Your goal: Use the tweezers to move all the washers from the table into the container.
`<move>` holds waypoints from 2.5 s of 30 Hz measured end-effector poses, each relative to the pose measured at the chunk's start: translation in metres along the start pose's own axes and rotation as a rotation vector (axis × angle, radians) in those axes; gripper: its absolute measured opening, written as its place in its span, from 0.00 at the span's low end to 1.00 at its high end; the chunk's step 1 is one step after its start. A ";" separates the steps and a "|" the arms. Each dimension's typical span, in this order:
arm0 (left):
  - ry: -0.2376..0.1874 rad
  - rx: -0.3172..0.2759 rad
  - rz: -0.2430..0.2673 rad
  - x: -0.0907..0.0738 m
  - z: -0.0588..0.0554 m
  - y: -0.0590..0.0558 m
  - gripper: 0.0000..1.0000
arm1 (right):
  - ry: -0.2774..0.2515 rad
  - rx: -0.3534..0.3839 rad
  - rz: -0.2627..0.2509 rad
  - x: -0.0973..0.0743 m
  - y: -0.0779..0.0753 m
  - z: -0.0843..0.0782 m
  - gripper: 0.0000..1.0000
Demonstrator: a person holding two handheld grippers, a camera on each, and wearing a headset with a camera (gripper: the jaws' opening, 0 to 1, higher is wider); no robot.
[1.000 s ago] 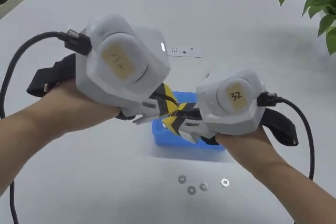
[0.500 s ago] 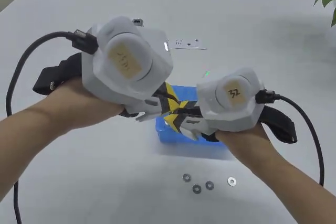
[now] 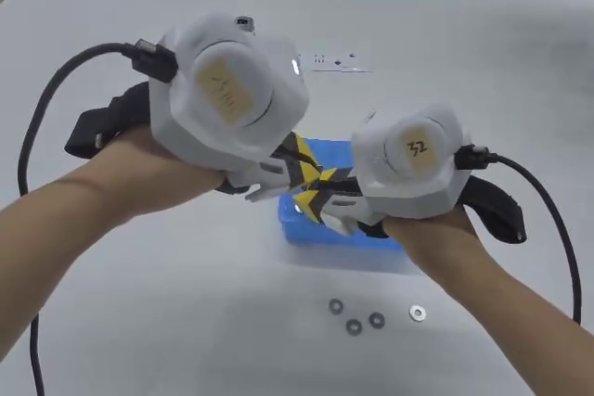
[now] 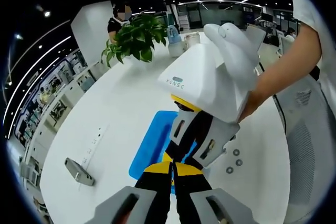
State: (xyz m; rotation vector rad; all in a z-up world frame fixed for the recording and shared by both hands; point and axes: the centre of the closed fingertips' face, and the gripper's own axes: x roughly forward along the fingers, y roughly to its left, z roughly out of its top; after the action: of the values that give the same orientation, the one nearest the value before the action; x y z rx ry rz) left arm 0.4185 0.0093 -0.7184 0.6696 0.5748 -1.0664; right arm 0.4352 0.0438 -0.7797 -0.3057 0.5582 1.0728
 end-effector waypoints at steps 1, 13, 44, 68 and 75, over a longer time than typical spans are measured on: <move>-0.002 -0.001 0.000 0.000 0.000 0.000 0.00 | 0.000 -0.001 0.000 0.000 0.000 0.000 0.05; -0.014 -0.009 0.014 -0.013 0.005 -0.001 0.00 | -0.025 0.016 0.000 -0.008 0.003 0.010 0.07; -0.101 0.003 0.064 -0.064 0.044 -0.043 0.00 | -0.096 -0.040 -0.067 -0.068 0.043 0.036 0.07; -0.102 -0.046 -0.011 -0.051 0.032 -0.087 0.00 | -0.052 0.019 -0.044 -0.079 0.074 -0.007 0.07; -0.093 -0.071 -0.030 -0.042 0.026 -0.095 0.00 | -0.026 0.041 -0.029 -0.076 0.077 -0.021 0.07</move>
State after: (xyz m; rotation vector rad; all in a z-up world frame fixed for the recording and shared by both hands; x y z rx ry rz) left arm 0.3182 -0.0161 -0.6914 0.5475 0.5408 -1.0939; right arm 0.3337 0.0124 -0.7518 -0.2632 0.5506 1.0352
